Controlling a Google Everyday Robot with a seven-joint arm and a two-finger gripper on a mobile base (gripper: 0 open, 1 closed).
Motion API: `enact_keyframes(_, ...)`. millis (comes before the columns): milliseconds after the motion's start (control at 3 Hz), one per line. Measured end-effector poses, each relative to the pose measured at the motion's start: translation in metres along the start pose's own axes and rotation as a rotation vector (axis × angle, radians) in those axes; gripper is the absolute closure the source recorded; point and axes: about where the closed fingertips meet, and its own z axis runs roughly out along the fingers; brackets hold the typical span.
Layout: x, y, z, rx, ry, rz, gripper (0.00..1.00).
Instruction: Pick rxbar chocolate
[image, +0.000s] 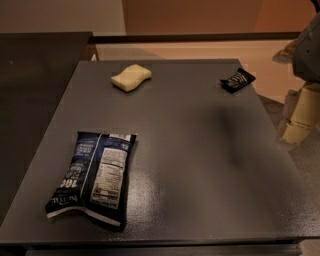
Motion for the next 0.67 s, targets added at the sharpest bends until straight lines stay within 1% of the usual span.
enact_keyframes(333,-0.001,-0.001,0.0,0.004,-0.002,0.001,0.0)
enact_keyframes(667,-0.007,-0.018,0.01,0.008,-0.065,0.013,0.0)
